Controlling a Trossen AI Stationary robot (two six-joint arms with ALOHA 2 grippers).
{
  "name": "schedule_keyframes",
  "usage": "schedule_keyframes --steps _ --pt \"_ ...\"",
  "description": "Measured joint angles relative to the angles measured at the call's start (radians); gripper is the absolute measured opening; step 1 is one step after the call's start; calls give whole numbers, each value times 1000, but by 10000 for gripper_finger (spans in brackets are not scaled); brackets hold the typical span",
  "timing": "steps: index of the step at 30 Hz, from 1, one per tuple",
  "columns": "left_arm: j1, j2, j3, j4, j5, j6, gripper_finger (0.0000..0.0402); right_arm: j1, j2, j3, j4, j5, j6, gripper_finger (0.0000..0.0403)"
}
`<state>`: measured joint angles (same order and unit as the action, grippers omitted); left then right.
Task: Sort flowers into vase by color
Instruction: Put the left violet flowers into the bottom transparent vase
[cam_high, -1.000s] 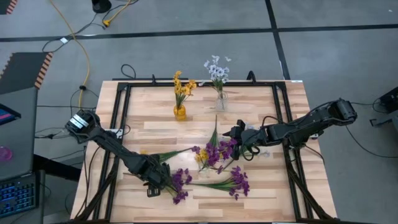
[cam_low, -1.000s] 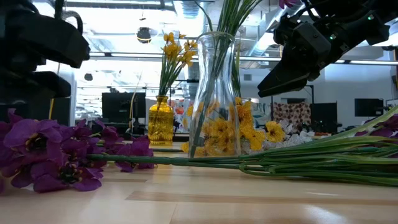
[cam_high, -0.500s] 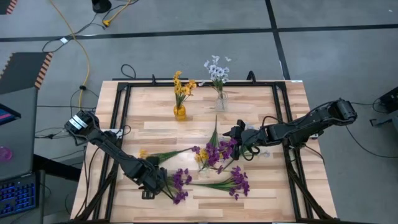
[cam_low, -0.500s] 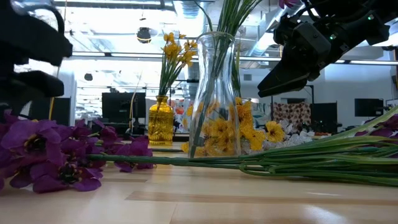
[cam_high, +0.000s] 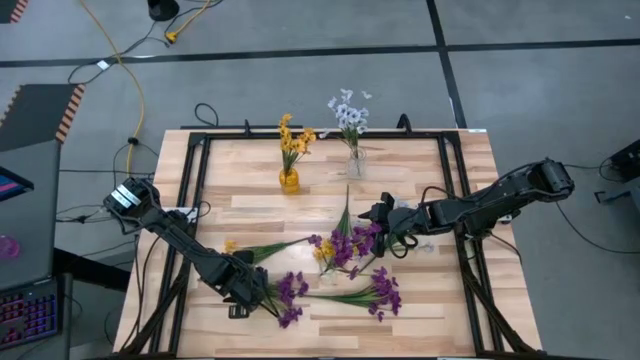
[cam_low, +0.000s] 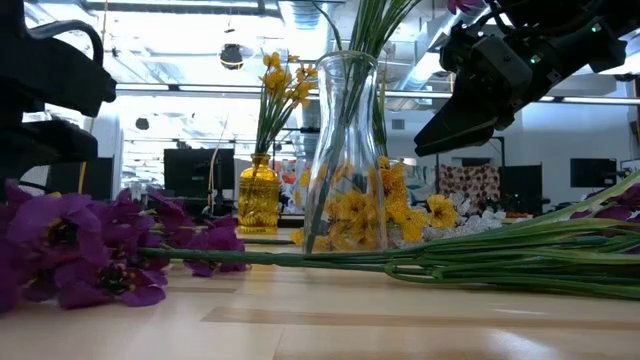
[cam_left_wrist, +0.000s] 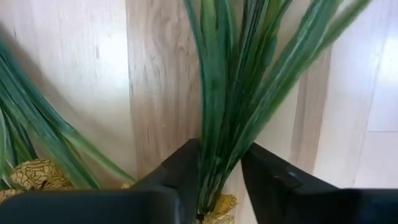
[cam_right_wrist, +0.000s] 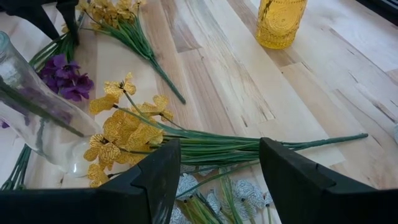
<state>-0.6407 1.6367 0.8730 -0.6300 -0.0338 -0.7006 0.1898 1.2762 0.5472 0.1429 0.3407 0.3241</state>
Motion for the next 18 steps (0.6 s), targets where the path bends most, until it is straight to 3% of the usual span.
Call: schedule_keyframes --steps 9,18 --pt "2 0 40 -41 36 -3 13 0 0 0 0 0 0 244" --pt "2 -1 159 -144 29 41 15 0 0 0 0 0 0 244"
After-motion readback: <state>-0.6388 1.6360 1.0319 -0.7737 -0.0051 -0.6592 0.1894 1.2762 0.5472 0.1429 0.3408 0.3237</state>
